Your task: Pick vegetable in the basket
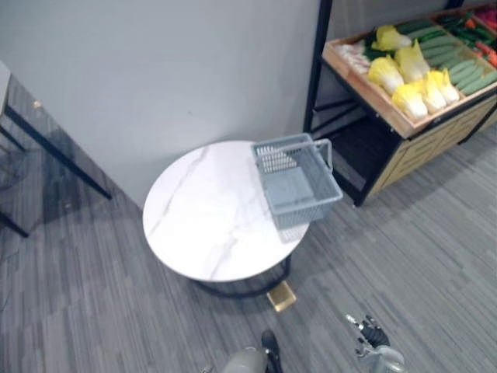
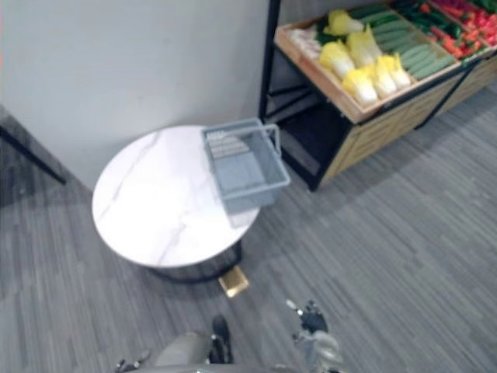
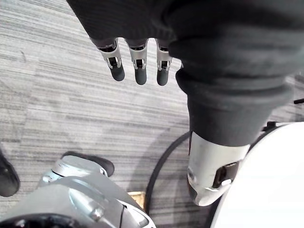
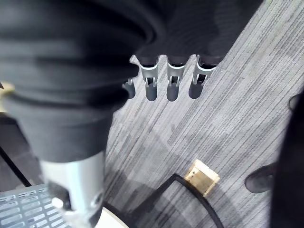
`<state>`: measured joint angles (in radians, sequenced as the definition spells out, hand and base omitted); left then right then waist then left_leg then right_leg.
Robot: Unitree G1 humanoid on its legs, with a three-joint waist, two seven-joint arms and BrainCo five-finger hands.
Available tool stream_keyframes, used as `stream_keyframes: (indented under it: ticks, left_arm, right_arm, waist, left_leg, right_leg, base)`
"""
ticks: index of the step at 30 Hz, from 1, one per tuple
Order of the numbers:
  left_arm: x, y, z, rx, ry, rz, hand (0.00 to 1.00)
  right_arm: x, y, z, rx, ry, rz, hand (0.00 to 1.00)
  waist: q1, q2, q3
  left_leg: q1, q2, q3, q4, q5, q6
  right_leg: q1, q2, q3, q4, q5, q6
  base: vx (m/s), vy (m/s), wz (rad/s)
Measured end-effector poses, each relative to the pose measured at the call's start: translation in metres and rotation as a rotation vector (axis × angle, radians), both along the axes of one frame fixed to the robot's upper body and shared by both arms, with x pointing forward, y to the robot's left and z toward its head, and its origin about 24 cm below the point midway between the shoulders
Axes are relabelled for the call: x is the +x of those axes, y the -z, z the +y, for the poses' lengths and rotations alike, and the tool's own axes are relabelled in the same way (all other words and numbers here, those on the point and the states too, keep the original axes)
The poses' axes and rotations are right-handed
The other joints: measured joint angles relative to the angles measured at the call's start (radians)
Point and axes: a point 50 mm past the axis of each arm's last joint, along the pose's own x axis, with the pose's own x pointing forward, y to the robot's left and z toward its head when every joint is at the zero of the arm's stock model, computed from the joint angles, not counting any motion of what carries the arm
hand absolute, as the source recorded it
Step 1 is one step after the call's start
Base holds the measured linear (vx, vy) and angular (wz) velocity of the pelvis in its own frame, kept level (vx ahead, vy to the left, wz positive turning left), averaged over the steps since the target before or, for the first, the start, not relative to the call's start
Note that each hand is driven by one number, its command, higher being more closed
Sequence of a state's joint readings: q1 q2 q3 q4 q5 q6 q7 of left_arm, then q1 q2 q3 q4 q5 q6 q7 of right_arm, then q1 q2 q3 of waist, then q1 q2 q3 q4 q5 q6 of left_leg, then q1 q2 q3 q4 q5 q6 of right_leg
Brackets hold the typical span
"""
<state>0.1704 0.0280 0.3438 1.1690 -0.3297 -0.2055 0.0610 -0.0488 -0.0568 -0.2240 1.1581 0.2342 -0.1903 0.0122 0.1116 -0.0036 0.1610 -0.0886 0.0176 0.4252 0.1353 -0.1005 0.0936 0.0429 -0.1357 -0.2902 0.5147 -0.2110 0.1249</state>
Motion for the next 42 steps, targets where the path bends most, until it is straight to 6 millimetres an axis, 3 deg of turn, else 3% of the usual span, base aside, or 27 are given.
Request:
stream_keyframes:
  ticks: [1, 2, 3, 5, 7, 9, 11, 13, 15, 16, 17, 19, 21, 25, 28, 31, 33, 36, 38, 40, 42]
  left_arm:
    - [-0.001, 0.0, 0.002, 0.005, 0.01, 0.007, 0.0]
    - [0.0, -0.001, 0.007, 0.014, 0.038, 0.015, 0.0]
    - [0.0, -0.001, 0.009, 0.023, 0.059, 0.021, 0.0]
    - [0.003, -0.001, 0.009, 0.023, 0.074, 0.019, 0.0]
    - [0.012, -0.002, 0.009, 0.023, 0.079, -0.002, 0.0]
    - [0.017, -0.003, 0.007, 0.027, 0.087, -0.022, 0.0]
    - [0.021, -0.004, 0.007, 0.036, 0.096, -0.035, 0.0]
    - [0.02, -0.005, 0.009, 0.042, 0.066, -0.036, 0.0]
    - [0.011, -0.005, 0.014, 0.058, 0.023, -0.028, 0.0]
    - [0.0, -0.005, 0.016, 0.065, -0.006, -0.005, 0.0]
    - [-0.008, -0.003, 0.009, 0.046, -0.038, 0.012, 0.0]
    - [-0.011, 0.0, 0.003, 0.027, -0.055, 0.029, 0.0]
    - [-0.016, 0.002, -0.008, -0.005, -0.071, 0.048, 0.0]
    - [-0.017, 0.002, -0.009, -0.003, -0.075, 0.046, 0.0]
    - [-0.018, 0.002, -0.006, 0.008, -0.074, 0.042, 0.0]
    - [-0.02, 0.001, -0.004, 0.014, -0.069, 0.048, 0.0]
    - [-0.022, 0.001, -0.004, 0.017, -0.06, 0.053, 0.0]
    - [-0.021, 0.001, -0.002, 0.026, 0.007, 0.059, 0.0]
    - [-0.015, 0.0, -0.002, 0.032, 0.078, 0.052, 0.0]
    - [-0.011, 0.0, -0.002, 0.038, 0.127, 0.042, 0.0]
    - [-0.006, -0.001, -0.005, 0.04, 0.203, 0.028, 0.0]
  right_arm:
    - [-0.002, 0.001, 0.001, 0.001, -0.007, 0.006, 0.0]
    - [-0.007, 0.002, 0.001, 0.002, -0.013, 0.018, 0.0]
    - [-0.016, 0.005, 0.0, 0.001, -0.013, 0.04, 0.0]
    - [-0.025, 0.007, -0.002, -0.009, -0.012, 0.058, 0.0]
    - [-0.025, 0.006, -0.007, -0.017, 0.014, 0.052, 0.0]
    - [-0.032, 0.007, -0.009, -0.015, 0.054, 0.064, 0.0]
    - [-0.037, 0.009, -0.006, 0.002, 0.111, 0.071, 0.0]
    - [-0.039, 0.01, -0.004, 0.013, 0.142, 0.078, 0.0]
    - [-0.044, 0.012, 0.001, 0.027, 0.158, 0.094, 0.0]
    - [-0.05, 0.014, 0.005, 0.038, 0.17, 0.112, 0.0]
    - [-0.052, 0.014, 0.0, 0.029, 0.191, 0.122, 0.0]
    - [-0.052, 0.013, -0.008, 0.017, 0.238, 0.115, 0.0]
    - [-0.064, 0.013, -0.029, -0.011, 0.36, 0.153, 0.0]
    - [-0.071, 0.008, -0.054, -0.051, 0.511, 0.142, 0.0]
    - [-0.073, -0.003, -0.088, -0.111, 0.667, 0.106, 0.0]
    - [-0.065, -0.02, -0.124, -0.178, 0.796, 0.039, 0.0]
    - [-0.054, -0.036, -0.147, -0.259, 0.778, -0.002, 0.0]
    - [-0.004, -0.076, -0.175, -0.442, 0.604, -0.14, 0.0]
    - [0.046, -0.123, -0.187, -0.63, 0.403, -0.29, 0.0]
    - [0.07, -0.155, -0.19, -0.798, 0.248, -0.353, 0.0]
    - [0.109, -0.211, -0.18, -1.074, -0.006, -0.484, 0.0]
  waist:
    - [0.0, -0.007, -0.003]
    - [-0.01, -0.023, -0.002]
    - [-0.032, -0.028, 0.0]
    - [-0.053, -0.024, 0.001]
    - [-0.056, -0.014, 0.007]
    - [-0.051, -0.013, 0.007]
    - [-0.052, -0.021, 0.0]
    - [-0.053, -0.034, -0.011]
    - [-0.045, -0.056, -0.025]
    - [-0.032, -0.068, -0.049]
    - [-0.017, -0.046, -0.072]
    - [-0.025, -0.007, -0.091]
    - [-0.03, 0.031, -0.108]
    - [-0.032, 0.033, -0.11]
    - [-0.045, 0.031, -0.112]
    - [-0.057, 0.031, -0.112]
    - [-0.063, 0.027, -0.116]
    - [-0.078, 0.026, -0.117]
    - [-0.081, 0.031, -0.12]
    - [-0.082, 0.033, -0.121]
    - [-0.084, 0.043, -0.121]
  left_leg:
    - [0.021, -0.01, -0.004, -0.009, -0.01, -0.001]
    - [0.067, -0.031, -0.026, -0.013, -0.025, 0.01]
    - [0.114, -0.045, -0.064, -0.011, -0.042, 0.016]
    - [0.181, -0.047, -0.13, -0.028, -0.048, 0.018]
    - [0.231, -0.036, -0.181, -0.046, -0.046, 0.015]
    - [0.261, -0.022, -0.238, -0.047, -0.058, -0.012]
    - [0.262, -0.006, -0.319, -0.045, -0.087, -0.056]
    - [0.247, 0.005, -0.365, -0.03, -0.105, -0.085]
    - [0.248, 0.025, -0.385, -0.006, -0.135, -0.134]
    - [0.249, 0.047, -0.385, 0.005, -0.159, -0.171]
    - [0.245, 0.102, -0.377, 0.008, -0.168, -0.192]
    - [0.219, 0.154, -0.374, -0.006, -0.158, -0.218]
    - [0.213, 0.205, -0.368, -0.067, -0.095, -0.267]
    - [0.209, 0.22, -0.345, -0.088, -0.045, -0.273]
    - [0.191, 0.222, -0.345, -0.103, -0.041, -0.272]
    - [0.179, 0.212, -0.341, -0.124, -0.042, -0.273]
    - [0.179, 0.207, -0.322, -0.136, -0.046, -0.27]
    - [0.177, 0.195, -0.295, -0.132, -0.052, -0.269]
    - [0.167, 0.186, -0.27, -0.129, -0.054, -0.268]
    - [0.158, 0.18, -0.269, -0.128, -0.055, -0.269]
    - [0.142, 0.18, -0.268, -0.129, -0.056, -0.271]
  right_leg:
    - [-0.05, -0.028, 0.012, 0.132, 0.025, 0.041]
    - [-0.136, -0.07, 0.051, 0.356, 0.105, 0.098]
    - [-0.184, -0.104, 0.057, 0.512, 0.12, 0.087]
    - [-0.245, -0.115, 0.061, 0.608, 0.1, 0.065]
    - [-0.286, -0.122, 0.039, 0.535, 0.074, 0.024]
    - [-0.285, -0.134, 0.024, 0.342, 0.063, 0.004]
    - [-0.278, -0.125, 0.139, 0.02, 0.076, 0.002]
    - [-0.276, -0.128, 0.233, -0.131, 0.152, -0.027]
    - [-0.241, -0.134, 0.224, -0.227, 0.3, -0.012]
    - [-0.213, -0.13, 0.181, -0.256, 0.285, 0.026]
    - [-0.186, -0.081, 0.15, -0.319, 0.26, 0.023]
    - [-0.164, -0.024, 0.113, -0.411, 0.261, 0.017]
    - [-0.154, 0.037, 0.081, -0.489, 0.287, -0.02]
    - [-0.133, 0.06, 0.067, -0.552, 0.3, -0.039]
    - [-0.122, 0.064, 0.048, -0.607, 0.318, -0.041]
    - [-0.128, 0.051, 0.035, -0.626, 0.333, -0.034]
    - [-0.127, 0.042, 0.024, -0.627, 0.334, -0.032]
    - [-0.139, 0.028, 0.025, -0.627, 0.335, -0.03]
    - [-0.164, 0.021, 0.033, -0.627, 0.348, -0.022]
    - [-0.18, 0.018, 0.047, -0.626, 0.367, -0.023]
    - [-0.203, 0.023, 0.065, -0.622, 0.383, -0.023]
  base:
    - [0.39, 0.141, 0.13]
    - [0.51, 0.118, 0.55]
    - [0.44, 0.089, 0.74]
    - [0.43, 0.017, 1.0]
    - [0.43, -0.048, 1.02]
    - [0.32, -0.101, 1.02]
    - [0.32, -0.223, 1.36]
    - [0.3, -0.302, 1.08]
    - [0.26, -0.369, 0.55]
    - [0.27, -0.474, 0.06]
    - [0.31, -0.557, -0.07]
    - [0.23, -0.397, -0.05]
    - [0.2, -0.3, 0.11]
    - [0.03, -0.168, 0.06]
    - [-0.06, -0.047, 0.19]
    - [-0.06, 0.022, 0.15]
    - [-0.08, 0.033, 0.05]
    - [-0.06, 0.024, -0.22]
    - [-0.04, 0.006, -0.32]
    - [-0.01, -0.002, -0.15]
    - [0.03, -0.012, -0.14]
